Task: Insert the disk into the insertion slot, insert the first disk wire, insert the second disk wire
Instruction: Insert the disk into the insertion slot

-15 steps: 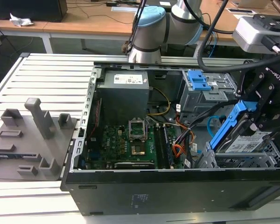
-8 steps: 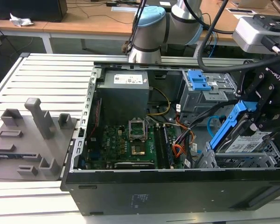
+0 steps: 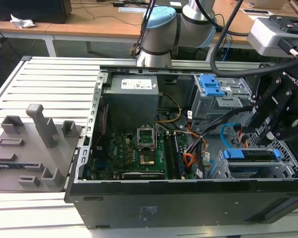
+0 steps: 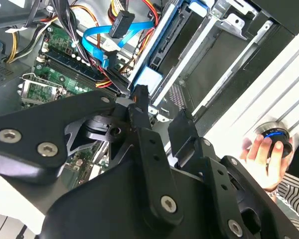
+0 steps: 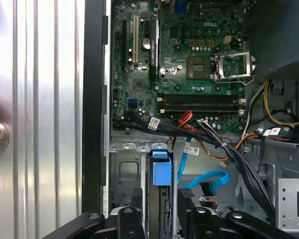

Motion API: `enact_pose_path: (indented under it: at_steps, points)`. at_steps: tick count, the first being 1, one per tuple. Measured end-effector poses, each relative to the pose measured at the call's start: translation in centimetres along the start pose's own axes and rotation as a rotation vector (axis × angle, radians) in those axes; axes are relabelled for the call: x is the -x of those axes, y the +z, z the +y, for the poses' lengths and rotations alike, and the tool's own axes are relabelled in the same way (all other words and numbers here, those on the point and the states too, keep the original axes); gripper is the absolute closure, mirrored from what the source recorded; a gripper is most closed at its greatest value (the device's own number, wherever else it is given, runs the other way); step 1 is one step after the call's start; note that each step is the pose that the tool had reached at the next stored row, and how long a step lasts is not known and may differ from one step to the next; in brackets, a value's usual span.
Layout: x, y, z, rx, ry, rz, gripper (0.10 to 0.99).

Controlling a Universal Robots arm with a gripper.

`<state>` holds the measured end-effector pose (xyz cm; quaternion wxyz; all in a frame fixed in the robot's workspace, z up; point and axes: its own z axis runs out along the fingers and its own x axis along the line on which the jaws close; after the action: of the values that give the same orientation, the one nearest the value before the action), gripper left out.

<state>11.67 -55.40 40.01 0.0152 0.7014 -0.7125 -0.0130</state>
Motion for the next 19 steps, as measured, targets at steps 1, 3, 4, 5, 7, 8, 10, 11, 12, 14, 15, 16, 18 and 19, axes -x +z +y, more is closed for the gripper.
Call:
enact_pose_path:
  at_steps: [1, 3, 4, 5, 7, 8, 10, 11, 12, 14, 15, 16, 18, 19]
  points:
    - [0.0, 0.0, 0.0, 0.0, 0.0, 0.0, 0.851]
    - [0.0, 0.01, 0.0, 0.0, 0.0, -0.0001, 0.973]
    - [0.0, 0.0, 0.0, 0.0, 0.0, 0.0, 0.973]
    - [0.0, 0.01, 0.0, 0.0, 0.0, 0.0, 0.98]
    - [0.0, 0.01, 0.0, 0.0, 0.0, 0.0, 0.98]
    - [0.0, 0.02, -0.01, 0.0, 0.0, -0.0001, 0.98]
    - [0.01, 0.26, -0.34, 0.0, 0.0, -0.0001, 0.98]
    - [0.01, 0.44, -0.47, 0.001, 0.0, 0.0, 0.98]
    - [0.01, 0.82, -0.59, 0.002, 0.0, 0.0, 0.98]
    - [0.01, 1.25, -0.64, 0.002, 0.0, -0.0001, 0.98]
    - [0.02, 1.67, -0.7, 0.002, 0.0, -0.0001, 0.98]
    - [0.02, 1.85, -0.74, 0.002, 0.0, 0.0, 0.98]
    - [0.02, 2.38, -0.86, 0.002, 0.0, 0.0, 0.98]
    - [0.02, 2.58, -0.92, 0.002, 0.0, 0.0, 0.98]
